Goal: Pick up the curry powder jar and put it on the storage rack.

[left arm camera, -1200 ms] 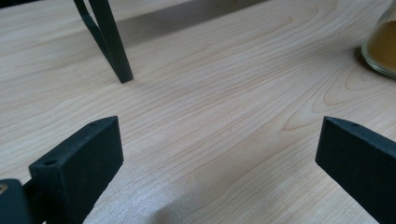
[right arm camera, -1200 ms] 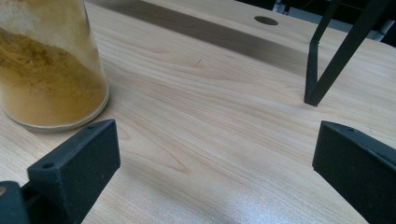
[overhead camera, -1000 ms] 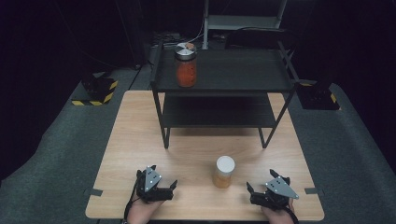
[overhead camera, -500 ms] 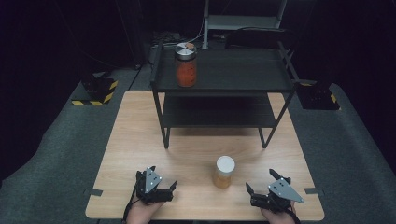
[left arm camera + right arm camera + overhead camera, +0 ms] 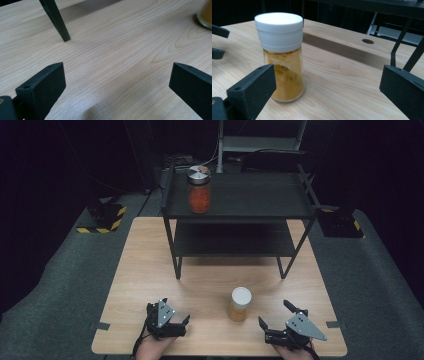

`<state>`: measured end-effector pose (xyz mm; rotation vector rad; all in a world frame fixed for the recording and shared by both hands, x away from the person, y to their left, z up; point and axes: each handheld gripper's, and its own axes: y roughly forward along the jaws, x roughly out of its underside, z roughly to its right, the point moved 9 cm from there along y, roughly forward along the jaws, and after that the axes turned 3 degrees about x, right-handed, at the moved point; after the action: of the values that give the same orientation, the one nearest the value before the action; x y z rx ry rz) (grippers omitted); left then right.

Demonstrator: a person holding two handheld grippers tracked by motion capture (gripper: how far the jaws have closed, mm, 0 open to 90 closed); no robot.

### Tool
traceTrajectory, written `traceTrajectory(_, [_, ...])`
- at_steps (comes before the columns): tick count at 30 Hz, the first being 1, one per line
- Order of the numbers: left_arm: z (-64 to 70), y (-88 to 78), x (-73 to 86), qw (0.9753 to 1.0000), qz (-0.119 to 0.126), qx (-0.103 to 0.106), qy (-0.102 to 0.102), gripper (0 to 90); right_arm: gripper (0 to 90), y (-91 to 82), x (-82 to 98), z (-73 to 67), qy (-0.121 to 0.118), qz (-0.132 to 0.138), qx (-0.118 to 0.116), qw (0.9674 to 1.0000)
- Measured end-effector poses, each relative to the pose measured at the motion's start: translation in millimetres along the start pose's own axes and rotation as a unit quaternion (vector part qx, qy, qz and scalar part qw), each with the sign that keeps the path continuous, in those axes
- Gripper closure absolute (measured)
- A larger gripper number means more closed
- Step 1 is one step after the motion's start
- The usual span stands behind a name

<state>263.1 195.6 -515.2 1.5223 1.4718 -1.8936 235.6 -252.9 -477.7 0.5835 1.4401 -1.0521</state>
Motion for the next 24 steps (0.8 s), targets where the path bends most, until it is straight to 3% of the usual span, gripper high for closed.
traceTrajectory(5, [-1.8,0.0,-0.2,1.0000,-0.001,0.003,-0.007,0.9,0.0,-0.3,-4.3,-4.4,0.003,0.006,-0.008,0.9999])
traceTrajectory(16, [1.2,1.4,-1.8,0.9999,-0.010,0.002,0.008,1.0,0.0,3.7,-17.5,-13.3,0.014,0.024,-0.035,0.9990])
traceTrajectory(24, [-1.3,1.1,-1.5,0.9999,-0.008,0.009,0.003,1.0,0.0,14.5,-22.7,-23.6,0.001,0.017,-0.053,0.9985])
